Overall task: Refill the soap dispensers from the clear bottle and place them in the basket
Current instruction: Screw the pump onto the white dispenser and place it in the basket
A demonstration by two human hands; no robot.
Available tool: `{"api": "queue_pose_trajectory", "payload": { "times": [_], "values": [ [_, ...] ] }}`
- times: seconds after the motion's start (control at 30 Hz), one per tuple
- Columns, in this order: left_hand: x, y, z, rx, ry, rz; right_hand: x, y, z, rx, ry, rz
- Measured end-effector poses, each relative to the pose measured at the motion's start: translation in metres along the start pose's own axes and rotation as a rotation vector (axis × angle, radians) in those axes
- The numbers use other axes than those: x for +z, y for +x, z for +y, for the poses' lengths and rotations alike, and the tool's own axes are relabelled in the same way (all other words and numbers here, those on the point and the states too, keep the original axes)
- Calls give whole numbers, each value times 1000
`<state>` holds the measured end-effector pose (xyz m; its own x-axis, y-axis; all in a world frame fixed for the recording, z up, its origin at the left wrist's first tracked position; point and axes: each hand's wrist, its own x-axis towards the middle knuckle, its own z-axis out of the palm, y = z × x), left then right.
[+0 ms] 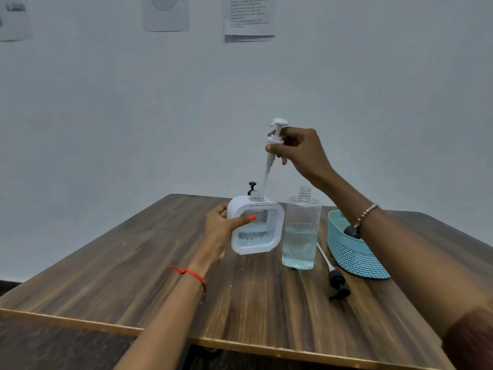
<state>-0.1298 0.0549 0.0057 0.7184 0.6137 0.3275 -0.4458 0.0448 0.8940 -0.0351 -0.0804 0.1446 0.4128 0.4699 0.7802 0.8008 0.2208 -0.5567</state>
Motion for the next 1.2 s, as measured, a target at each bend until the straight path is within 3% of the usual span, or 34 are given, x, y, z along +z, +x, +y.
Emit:
{"api": "queue_pose_trajectory", "payload": {
  "times": [0.23, 0.4, 0.7, 1.07, 1.2],
  "values": [
    [-1, -2, 2, 1, -17, -8, -9, 7, -10, -29, 74, 95],
    [0, -3, 2, 5, 0, -14, -4, 2, -9, 8, 74, 43],
    [7, -6, 10, 42, -25, -71, 23, -47, 23, 127, -269, -154],
    [11, -1, -2, -1, -29, -56, 19, -66, 33, 326, -5, 199],
    [15, 2, -3, -4, -42, -65, 14, -57, 34, 400, 64, 68]
  ]
}}
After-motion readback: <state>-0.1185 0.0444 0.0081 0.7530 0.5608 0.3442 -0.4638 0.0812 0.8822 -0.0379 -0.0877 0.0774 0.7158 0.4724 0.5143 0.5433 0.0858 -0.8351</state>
